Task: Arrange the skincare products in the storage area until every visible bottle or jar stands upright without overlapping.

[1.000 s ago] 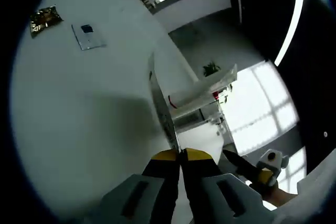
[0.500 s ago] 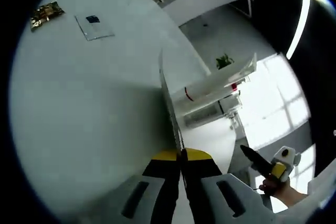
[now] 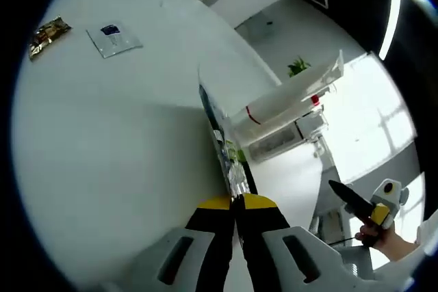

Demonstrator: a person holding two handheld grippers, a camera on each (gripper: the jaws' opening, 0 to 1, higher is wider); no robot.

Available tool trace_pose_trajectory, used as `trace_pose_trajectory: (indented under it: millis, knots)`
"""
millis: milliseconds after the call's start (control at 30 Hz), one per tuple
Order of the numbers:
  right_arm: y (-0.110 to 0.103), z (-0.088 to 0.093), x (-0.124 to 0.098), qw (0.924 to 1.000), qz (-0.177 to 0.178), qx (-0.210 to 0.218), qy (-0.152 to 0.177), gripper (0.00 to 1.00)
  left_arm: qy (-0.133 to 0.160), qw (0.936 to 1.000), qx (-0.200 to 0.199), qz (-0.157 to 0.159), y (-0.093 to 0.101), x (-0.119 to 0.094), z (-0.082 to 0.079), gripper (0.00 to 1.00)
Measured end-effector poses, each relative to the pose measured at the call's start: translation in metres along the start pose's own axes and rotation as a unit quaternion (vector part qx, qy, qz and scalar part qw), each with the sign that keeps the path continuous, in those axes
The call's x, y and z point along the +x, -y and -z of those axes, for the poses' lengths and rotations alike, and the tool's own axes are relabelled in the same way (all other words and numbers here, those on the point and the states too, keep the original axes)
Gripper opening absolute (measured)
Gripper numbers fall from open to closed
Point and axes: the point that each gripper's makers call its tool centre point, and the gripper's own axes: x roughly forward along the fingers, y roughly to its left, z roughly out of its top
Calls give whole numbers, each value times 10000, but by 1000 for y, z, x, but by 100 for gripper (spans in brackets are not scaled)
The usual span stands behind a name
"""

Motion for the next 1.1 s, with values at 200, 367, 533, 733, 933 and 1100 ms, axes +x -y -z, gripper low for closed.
trace_pose_trajectory:
  millis: [200, 367, 533, 733, 933, 1100]
  knots:
    - [0, 0, 0, 10000, 10, 21, 9, 82, -40, 10000, -2, 13, 0, 1, 0, 0]
    - [0, 1, 0, 10000, 8, 13, -5, 82, 57, 9999, 46, -104, -4, -1, -2, 0]
    - [0, 1, 0, 10000, -3, 21, -3, 82, 64, 9998, 102, -143, -7, -2, -3, 0]
    - [0, 1, 0, 10000, -7, 22, -12, 82, -51, 9964, 784, -303, -9, -4, -1, 11]
    - [0, 1, 0, 10000, -6, 32, -14, 82, -59, 9949, 897, -452, -6, -13, -3, 19]
    - [-1, 1, 0, 10000, -10, 35, -14, 82, -102, 9916, 1147, -584, -5, -17, -5, 25]
